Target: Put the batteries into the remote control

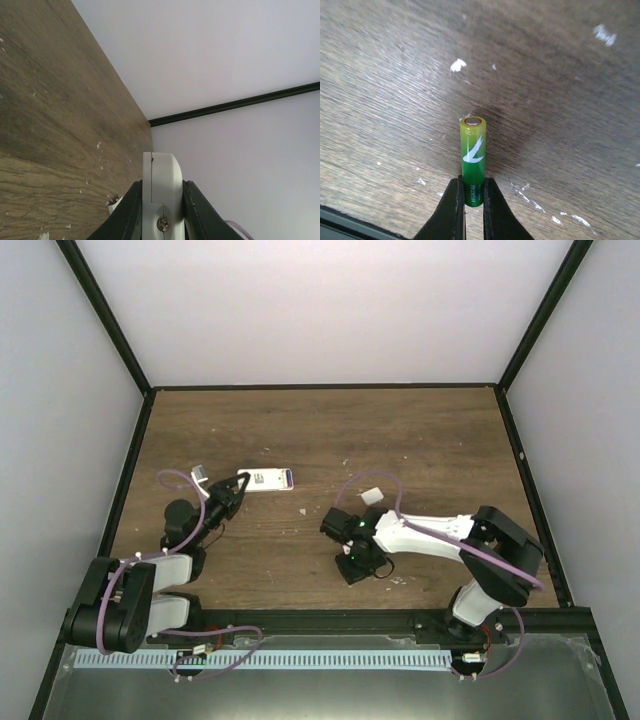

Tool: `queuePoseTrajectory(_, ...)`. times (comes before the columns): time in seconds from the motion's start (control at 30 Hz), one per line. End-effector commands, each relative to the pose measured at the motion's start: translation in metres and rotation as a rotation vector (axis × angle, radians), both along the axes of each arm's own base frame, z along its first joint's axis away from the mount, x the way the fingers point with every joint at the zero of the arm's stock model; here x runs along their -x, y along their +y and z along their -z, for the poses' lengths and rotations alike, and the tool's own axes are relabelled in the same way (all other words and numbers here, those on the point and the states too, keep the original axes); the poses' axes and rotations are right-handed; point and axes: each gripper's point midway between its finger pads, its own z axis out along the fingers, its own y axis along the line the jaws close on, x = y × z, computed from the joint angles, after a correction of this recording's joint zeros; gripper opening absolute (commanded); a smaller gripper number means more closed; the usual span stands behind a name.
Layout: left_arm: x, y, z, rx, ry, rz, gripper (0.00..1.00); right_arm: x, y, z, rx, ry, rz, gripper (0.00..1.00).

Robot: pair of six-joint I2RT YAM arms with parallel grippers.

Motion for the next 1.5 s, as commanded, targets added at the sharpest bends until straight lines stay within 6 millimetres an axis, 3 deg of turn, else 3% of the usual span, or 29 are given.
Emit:
queuePoseTrajectory(0.0, 0.006, 0.0, -0.018, 0.05, -0.072, 0.007, 0.0, -0.014, 0.014, -0.031, 0.007, -0.042, -0.011, 0.01)
queuePoseTrajectory(0.13, 0.01, -0.003, -0.02, 0.063, -0.088, 0.019, 0.0, -0.029, 0.039, -0.077, -0.035, -0.059, -0.012, 0.01)
queuePoseTrajectory(0.33, 0.019, -0.014, -0.022, 0.072, -0.108, 0.05, 0.0, -0.062, 0.086, -0.146, -0.238, -0.046, 0.041, 0.01)
queuePoseTrajectory(0.5, 0.029, -0.02, -0.02, 0.106, -0.105, 0.057, 0.0, -0.082, 0.104, -0.172, -0.318, -0.041, 0.086, 0.01)
queuePoseTrajectory(0.93, 0.037, -0.023, -0.04, 0.115, -0.193, 0.086, 0.0, -0.096, 0.115, -0.18, -0.338, 0.006, 0.141, 0.01)
queuePoseTrajectory(1.47, 0.041, -0.024, -0.042, 0.107, -0.211, 0.098, 0.0, -0.123, 0.119, -0.184, -0.306, 0.004, 0.173, 0.01)
